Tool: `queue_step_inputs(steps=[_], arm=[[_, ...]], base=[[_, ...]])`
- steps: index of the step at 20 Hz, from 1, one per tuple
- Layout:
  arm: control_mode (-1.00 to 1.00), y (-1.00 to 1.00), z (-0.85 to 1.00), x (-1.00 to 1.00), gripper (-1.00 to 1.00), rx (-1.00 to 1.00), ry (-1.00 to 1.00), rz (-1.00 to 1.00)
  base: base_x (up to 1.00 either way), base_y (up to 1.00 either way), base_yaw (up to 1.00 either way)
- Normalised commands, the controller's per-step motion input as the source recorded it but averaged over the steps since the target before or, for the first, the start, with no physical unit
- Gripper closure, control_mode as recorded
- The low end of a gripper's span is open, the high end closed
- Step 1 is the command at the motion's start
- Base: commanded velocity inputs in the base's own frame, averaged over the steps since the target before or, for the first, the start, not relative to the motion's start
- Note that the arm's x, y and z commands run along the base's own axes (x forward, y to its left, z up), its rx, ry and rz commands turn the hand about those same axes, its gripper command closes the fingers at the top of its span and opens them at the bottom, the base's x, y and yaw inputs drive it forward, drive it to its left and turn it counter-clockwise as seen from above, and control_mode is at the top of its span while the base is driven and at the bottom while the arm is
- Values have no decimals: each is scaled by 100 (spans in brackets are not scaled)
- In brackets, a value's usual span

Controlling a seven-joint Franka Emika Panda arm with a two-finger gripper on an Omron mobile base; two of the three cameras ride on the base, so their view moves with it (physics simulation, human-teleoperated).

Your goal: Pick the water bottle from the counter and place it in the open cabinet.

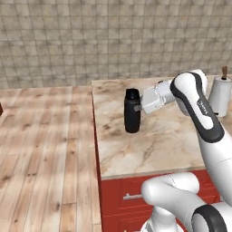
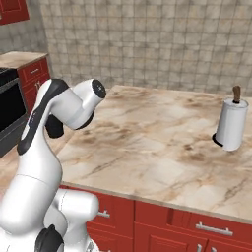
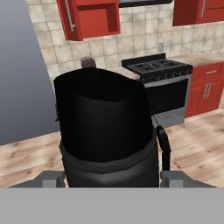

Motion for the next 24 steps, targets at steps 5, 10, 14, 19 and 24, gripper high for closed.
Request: queue_step_inputs(steps=[5,10,14,19,24], arm=[[100,0,0,0,100,0,0,0],[100,0,0,0,100,0,0,0],[100,0,0,0,100,0,0,0],[100,0,0,0,100,0,0,0],[100,0,0,0,100,0,0,0]], base=[[0,22,42],[0,19,39],[0,22,44],[0,43,53],[0,34,49]])
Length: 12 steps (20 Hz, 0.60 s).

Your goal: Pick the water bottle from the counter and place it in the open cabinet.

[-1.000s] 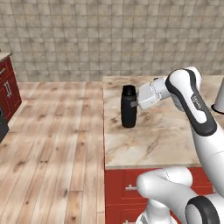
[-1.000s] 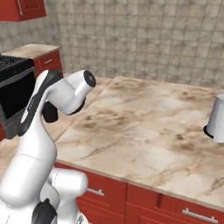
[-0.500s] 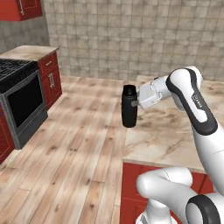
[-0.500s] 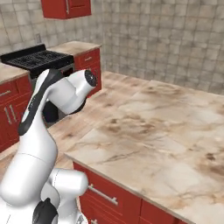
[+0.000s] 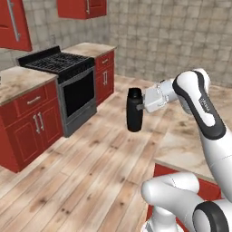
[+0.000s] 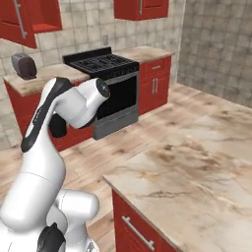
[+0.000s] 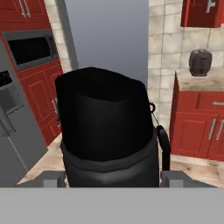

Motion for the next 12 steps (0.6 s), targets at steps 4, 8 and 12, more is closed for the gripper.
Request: queue_step_inputs(steps=[4,8,12], arm=[[100,0,0,0,100,0,0,0],[100,0,0,0,100,0,0,0],[100,0,0,0,100,0,0,0]], base=[[0,42,47],[8,44,39],[41,32,18]])
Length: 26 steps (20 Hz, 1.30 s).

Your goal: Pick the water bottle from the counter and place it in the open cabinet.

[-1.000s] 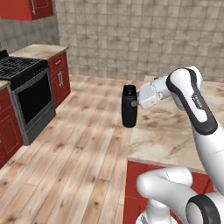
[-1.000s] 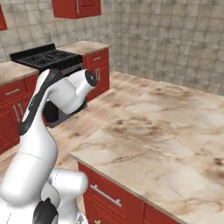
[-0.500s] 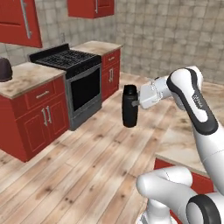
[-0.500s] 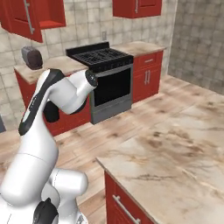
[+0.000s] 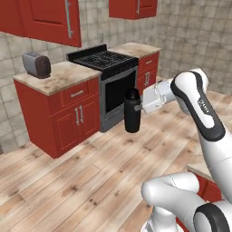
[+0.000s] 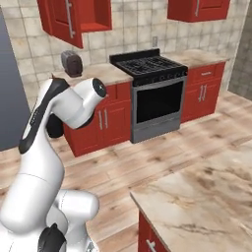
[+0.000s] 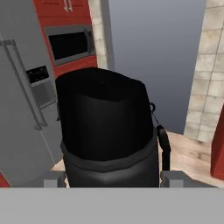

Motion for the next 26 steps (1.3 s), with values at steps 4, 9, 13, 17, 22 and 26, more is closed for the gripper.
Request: queue_step_inputs(steps=[4,9,13,17,22,26], arm=[[100,0,0,0,100,0,0,0],[100,0,0,0,100,0,0,0],[100,0,0,0,100,0,0,0],[100,0,0,0,100,0,0,0],[100,0,0,0,100,0,0,0],[100,0,0,0,100,0,0,0]], base=[[77,6,-1],[78,0,-15],[80,0,-28],[96,0,-29],[91,0,-30],[94,-1,-30]])
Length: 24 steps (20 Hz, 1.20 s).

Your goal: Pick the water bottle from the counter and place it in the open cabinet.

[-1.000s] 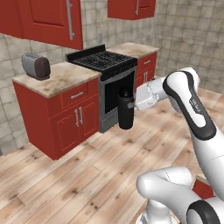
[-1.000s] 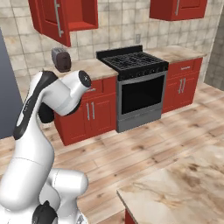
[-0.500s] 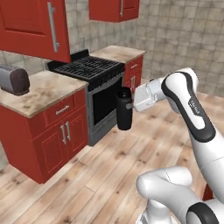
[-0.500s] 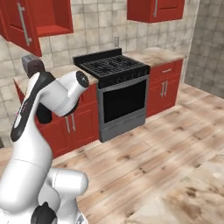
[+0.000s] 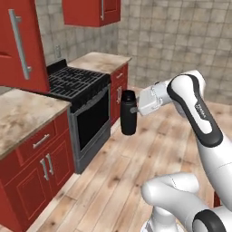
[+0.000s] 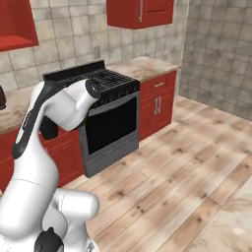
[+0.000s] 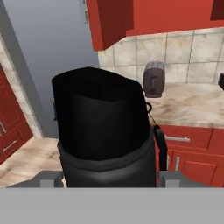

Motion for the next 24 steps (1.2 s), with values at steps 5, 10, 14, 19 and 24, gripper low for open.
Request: queue_step_inputs(steps=[5,10,14,19,24], arm=[[100,0,0,0,100,0,0,0],[100,0,0,0,100,0,0,0],[100,0,0,0,100,0,0,0],[100,0,0,0,100,0,0,0],[100,0,0,0,100,0,0,0]], base=[[100,0,-8],[89,0,12],[34,-1,40],[1,-5,48],[17,-11,54]])
